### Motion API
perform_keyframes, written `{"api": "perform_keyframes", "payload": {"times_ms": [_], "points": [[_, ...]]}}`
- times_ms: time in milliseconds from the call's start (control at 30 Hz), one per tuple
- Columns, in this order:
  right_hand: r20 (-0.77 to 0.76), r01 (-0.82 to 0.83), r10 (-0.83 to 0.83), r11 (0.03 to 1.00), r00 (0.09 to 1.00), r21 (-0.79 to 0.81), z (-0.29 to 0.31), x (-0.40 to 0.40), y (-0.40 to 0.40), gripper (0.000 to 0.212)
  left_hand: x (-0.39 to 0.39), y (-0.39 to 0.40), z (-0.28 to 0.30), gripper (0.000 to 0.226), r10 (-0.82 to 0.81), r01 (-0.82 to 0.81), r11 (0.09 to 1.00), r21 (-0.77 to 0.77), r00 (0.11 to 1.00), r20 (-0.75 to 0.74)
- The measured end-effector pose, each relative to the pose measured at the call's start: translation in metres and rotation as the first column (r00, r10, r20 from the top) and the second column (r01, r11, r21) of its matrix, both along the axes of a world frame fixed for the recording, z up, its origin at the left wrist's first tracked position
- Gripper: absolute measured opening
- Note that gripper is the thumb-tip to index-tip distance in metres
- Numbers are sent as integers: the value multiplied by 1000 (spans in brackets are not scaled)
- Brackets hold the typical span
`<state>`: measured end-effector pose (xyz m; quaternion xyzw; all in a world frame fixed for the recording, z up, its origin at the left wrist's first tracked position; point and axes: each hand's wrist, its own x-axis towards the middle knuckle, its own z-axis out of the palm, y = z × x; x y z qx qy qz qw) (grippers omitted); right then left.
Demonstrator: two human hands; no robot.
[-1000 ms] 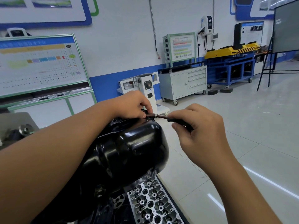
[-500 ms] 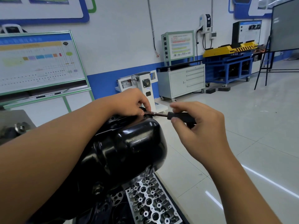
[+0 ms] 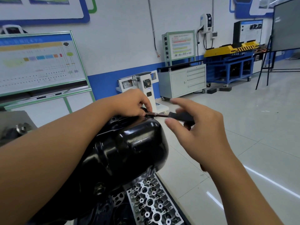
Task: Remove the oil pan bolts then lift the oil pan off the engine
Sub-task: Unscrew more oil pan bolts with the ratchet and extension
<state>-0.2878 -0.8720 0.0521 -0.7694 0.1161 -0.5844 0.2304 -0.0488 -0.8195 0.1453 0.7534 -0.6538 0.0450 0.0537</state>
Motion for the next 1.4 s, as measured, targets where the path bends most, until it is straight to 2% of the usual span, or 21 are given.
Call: {"api": "perform_keyframes", "payload": {"times_ms": [67, 100, 133, 267, 333, 400, 467, 567, 667, 733, 933, 1200, 1400], "points": [[-1, 70, -71, 980, 997, 187, -2, 3, 0, 25, 0, 0, 0, 25, 1, -1, 1000, 3, 1000, 1], [-7, 83, -84, 973, 996, 214, -4, 4, -2, 19, 0, 0, 0, 24, 3, -3, 1000, 0, 1000, 0], [-17, 81, -79, 976, 997, 200, -4, 2, -3, 16, 0, 0, -1, 24, 5, -5, 1000, -5, 1000, -3], [-43, 33, -37, 996, 998, -78, -2, -3, -5, 35, 0, 1, -1, 24, 8, -8, 1000, -13, 1000, -8], [-8, 6, -7, 993, 1000, -118, -2, -1, -3, 31, 0, 0, 0, 25, 7, -7, 1000, -11, 1000, -1], [21, 21, -22, 1000, 1000, 16, -2, 1, 0, 17, -1, 0, -1, 26, 8, -8, 1000, -6, 1000, 10], [-22, 85, -82, 977, 996, 196, -4, 4, 0, 17, -2, 0, -1, 24, 11, -11, 1000, -7, 1000, 28], [-33, 81, -75, 960, 997, 269, -6, 4, -8, 9, -2, 0, -3, 19, 8, -8, 1000, -12, 999, 51], [-11, 27, -26, 993, 1000, 114, -6, 0, -9, 29, -2, 0, -3, 18, 3, -2, 1000, -14, 998, 65], [-19, 0, 0, 1000, 1000, 11, -7, -2, -12, 35, -3, -1, -3, 19, 4, -3, 1000, -9, 997, 83], [3, -45, 46, 973, 999, -228, -15, -6, -35, 31, -5, -3, -1, 27, -7, -1, 999, 52, 987, 159], [9, -121, 124, 980, 992, -161, -21, -14, -42, 32, -9, -4, 1, 27, 15, -35, 996, 79, 970, 244], [103, -56, 65, 995, 993, -86, -18, -22, -45, 29, -8, -1, 1, 22, -16, -3, 997, 80, 973, 232]]}}
